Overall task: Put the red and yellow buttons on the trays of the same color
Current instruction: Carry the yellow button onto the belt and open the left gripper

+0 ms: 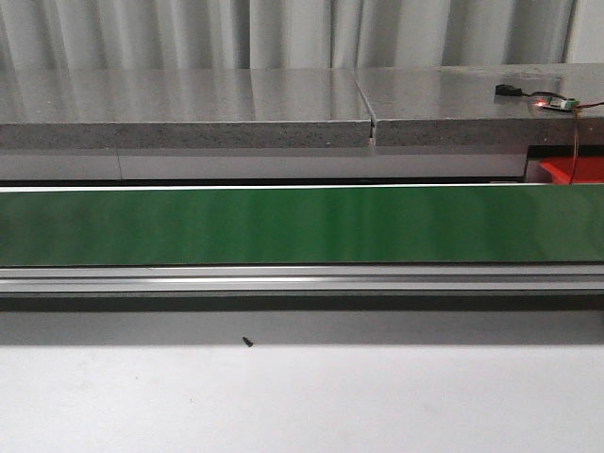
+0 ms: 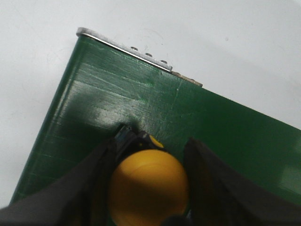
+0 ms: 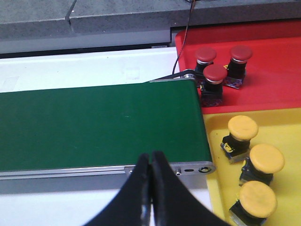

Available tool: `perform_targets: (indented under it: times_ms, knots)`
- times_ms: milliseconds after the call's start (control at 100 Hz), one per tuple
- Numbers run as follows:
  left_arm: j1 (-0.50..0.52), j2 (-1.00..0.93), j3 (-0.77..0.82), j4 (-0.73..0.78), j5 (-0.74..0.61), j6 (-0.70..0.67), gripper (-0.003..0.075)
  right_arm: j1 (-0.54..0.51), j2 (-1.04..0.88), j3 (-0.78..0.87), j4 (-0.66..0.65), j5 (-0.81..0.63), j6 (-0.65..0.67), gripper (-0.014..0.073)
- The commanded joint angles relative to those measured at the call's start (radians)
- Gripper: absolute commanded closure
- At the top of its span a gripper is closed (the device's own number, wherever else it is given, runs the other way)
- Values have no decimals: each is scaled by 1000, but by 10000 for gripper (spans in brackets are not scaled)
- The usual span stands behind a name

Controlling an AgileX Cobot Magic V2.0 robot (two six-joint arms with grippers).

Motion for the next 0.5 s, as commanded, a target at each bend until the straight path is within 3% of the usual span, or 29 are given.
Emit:
perform_targets:
  times_ms: [0, 120, 490]
  knots:
    - [-6, -43, -27, -33, -8, 3, 332, 1, 3, -25, 4, -73, -7, 661]
    - [-6, -43, -27, -33, -4, 3, 232, 1, 3, -25, 4, -73, -7, 661]
    - [-15, -133, -27, -58, -41, 60, 255, 1, 3, -25, 4, -73, -7, 661]
